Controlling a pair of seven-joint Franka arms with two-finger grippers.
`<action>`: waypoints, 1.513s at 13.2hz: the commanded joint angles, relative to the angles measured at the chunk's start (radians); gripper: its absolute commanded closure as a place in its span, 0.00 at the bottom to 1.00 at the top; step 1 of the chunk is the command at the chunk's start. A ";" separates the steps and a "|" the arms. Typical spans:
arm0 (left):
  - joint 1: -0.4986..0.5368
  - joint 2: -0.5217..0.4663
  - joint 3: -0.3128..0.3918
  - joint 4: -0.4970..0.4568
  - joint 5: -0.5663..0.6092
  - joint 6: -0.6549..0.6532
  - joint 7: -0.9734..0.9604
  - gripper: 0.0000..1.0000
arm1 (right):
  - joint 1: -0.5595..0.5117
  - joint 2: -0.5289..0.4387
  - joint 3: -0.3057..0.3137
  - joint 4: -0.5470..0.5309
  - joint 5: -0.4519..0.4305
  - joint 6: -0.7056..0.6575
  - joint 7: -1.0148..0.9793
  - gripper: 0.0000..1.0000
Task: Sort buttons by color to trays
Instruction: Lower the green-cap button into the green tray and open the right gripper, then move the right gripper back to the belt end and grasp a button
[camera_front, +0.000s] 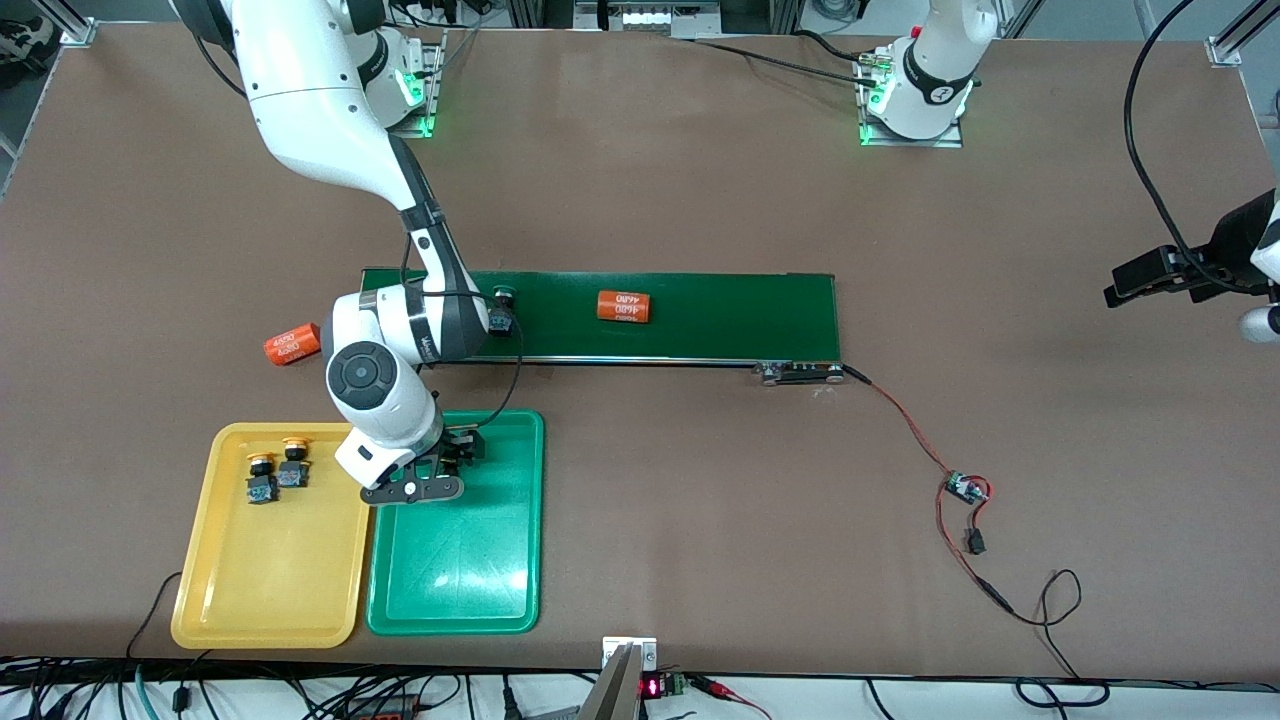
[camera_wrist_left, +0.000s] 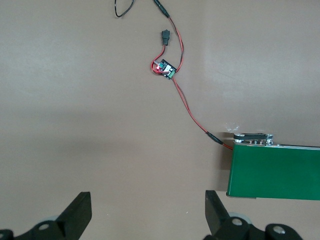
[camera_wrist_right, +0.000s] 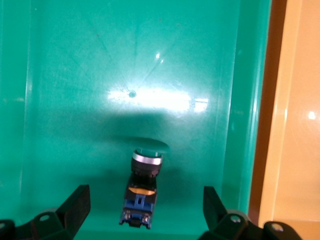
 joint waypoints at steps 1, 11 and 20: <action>-0.002 -0.009 -0.003 0.008 0.015 -0.016 0.031 0.00 | -0.001 -0.141 0.006 -0.151 0.017 -0.037 0.001 0.00; 0.004 -0.014 0.000 0.008 0.015 -0.005 0.077 0.00 | 0.016 -0.586 0.005 -0.767 0.023 0.177 0.076 0.00; 0.006 -0.028 -0.008 0.009 0.006 -0.011 0.163 0.00 | 0.090 -0.582 0.005 -0.816 0.024 0.244 0.101 0.00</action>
